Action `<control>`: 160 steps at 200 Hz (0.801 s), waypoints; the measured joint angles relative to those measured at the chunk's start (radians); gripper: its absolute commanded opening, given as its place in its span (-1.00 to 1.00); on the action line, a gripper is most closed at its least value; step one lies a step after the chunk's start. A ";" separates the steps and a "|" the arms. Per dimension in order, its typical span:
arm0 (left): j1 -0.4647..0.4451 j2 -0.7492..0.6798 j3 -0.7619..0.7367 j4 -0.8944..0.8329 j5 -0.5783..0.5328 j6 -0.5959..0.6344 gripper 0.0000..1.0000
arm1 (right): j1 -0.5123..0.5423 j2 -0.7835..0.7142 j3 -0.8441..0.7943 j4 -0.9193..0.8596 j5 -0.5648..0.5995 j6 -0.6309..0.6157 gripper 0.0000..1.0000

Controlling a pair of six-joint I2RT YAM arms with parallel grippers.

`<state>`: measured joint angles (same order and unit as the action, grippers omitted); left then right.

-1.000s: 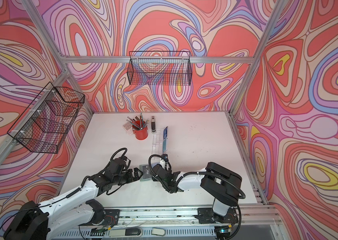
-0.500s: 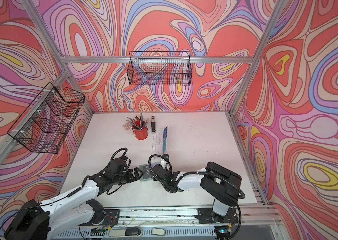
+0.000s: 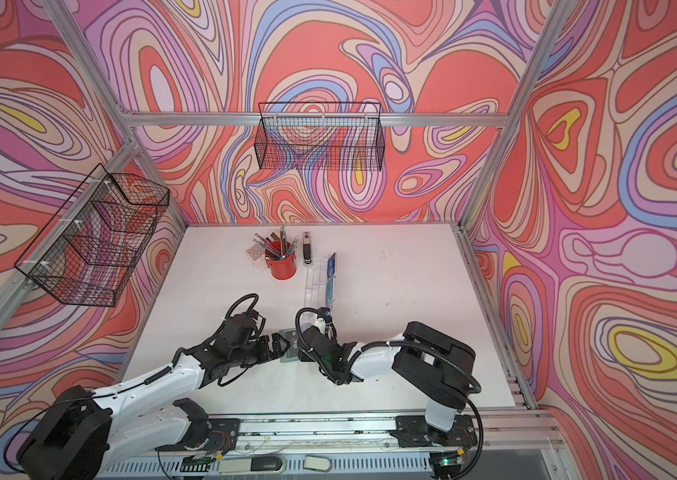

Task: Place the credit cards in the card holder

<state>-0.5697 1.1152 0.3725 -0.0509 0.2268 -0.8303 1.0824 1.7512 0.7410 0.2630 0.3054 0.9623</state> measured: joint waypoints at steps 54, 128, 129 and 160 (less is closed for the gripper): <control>0.000 0.024 0.000 0.043 0.008 0.000 0.87 | 0.001 0.006 0.000 0.041 -0.055 0.001 -0.01; 0.000 0.050 0.000 0.085 0.017 -0.008 0.86 | 0.002 -0.017 -0.011 0.052 -0.083 0.000 -0.08; 0.000 0.050 0.000 0.086 0.018 -0.008 0.86 | 0.002 -0.018 -0.012 0.052 -0.083 0.000 -0.09; 0.000 0.055 0.000 0.097 0.017 -0.012 0.85 | 0.002 -0.048 -0.022 0.052 -0.079 0.000 -0.12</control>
<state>-0.5697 1.1698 0.3725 0.0456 0.2436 -0.8425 1.0843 1.7035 0.7193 0.3149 0.2260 0.9627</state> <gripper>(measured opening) 0.928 0.444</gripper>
